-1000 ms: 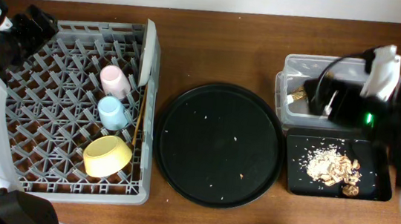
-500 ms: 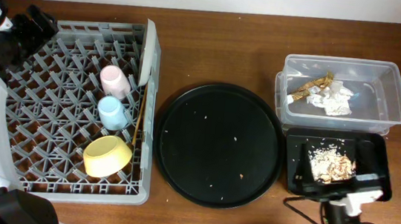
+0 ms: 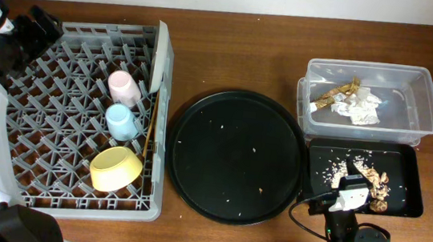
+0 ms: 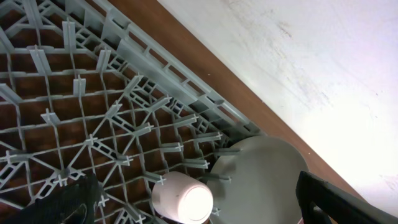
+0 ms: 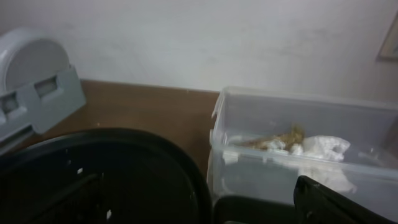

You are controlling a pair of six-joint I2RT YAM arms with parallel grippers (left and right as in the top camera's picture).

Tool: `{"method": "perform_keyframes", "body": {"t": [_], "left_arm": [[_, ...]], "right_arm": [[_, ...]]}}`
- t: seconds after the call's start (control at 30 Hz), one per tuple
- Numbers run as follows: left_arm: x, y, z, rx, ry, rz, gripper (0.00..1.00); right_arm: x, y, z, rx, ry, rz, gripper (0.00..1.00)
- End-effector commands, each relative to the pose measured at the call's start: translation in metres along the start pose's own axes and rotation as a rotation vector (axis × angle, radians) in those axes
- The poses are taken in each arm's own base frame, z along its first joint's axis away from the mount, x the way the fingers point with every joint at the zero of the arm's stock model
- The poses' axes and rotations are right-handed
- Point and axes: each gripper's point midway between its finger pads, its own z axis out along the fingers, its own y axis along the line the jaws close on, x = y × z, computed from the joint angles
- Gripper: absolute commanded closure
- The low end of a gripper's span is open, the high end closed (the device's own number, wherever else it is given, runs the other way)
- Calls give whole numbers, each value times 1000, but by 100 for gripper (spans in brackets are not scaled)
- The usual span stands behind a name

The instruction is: Sort waste into correct bins and load items into the dishwasher rack

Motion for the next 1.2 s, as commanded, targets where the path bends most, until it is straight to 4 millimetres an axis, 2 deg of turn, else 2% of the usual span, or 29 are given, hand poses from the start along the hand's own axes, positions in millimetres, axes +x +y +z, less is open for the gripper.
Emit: {"method": "perform_keyframes", "body": {"t": [0.0, 0.53, 0.63, 0.7, 0.8, 0.87, 0.9, 0.93, 0.97, 1.0, 1.03, 1.1, 1.17], "left_arm": [[0, -1, 1, -1, 0, 19, 1], [1, -4, 1, -1, -1, 26, 1], [1, -34, -34, 58, -58, 74, 1], [9, -71, -71, 138, -110, 136, 0], [36, -128, -136, 292, -175, 245, 1], [43, -141, -187, 295, -305, 285, 1], [47, -144, -203, 314, -331, 294, 1], [58, -143, -229, 349, -366, 306, 1], [70, -136, -245, 372, -384, 311, 1], [81, -126, -253, 378, -394, 311, 1], [92, -115, -258, 378, -402, 311, 1], [109, -75, -260, 290, -449, 283, 1], [141, -32, -245, 220, -448, 270, 1]], "right_arm": [[3, -4, 0, 22, 5, 9, 2], [3, -4, 0, 22, 5, 9, 1], [2, -4, 0, 22, 4, 9, 1], [2, -4, 0, 22, 4, 9, 1], [2, -4, 0, 22, 4, 9, 1], [3, -4, 0, 22, 5, 9, 1], [2, -4, 0, 22, 4, 9, 1], [2, -4, 0, 22, 4, 9, 1], [2, -4, 0, 22, 4, 9, 1], [2, -4, 0, 22, 4, 9, 1], [2, -4, 0, 22, 4, 9, 1], [2, -4, 0, 22, 4, 9, 1], [2, -4, 0, 22, 4, 9, 1]]}}
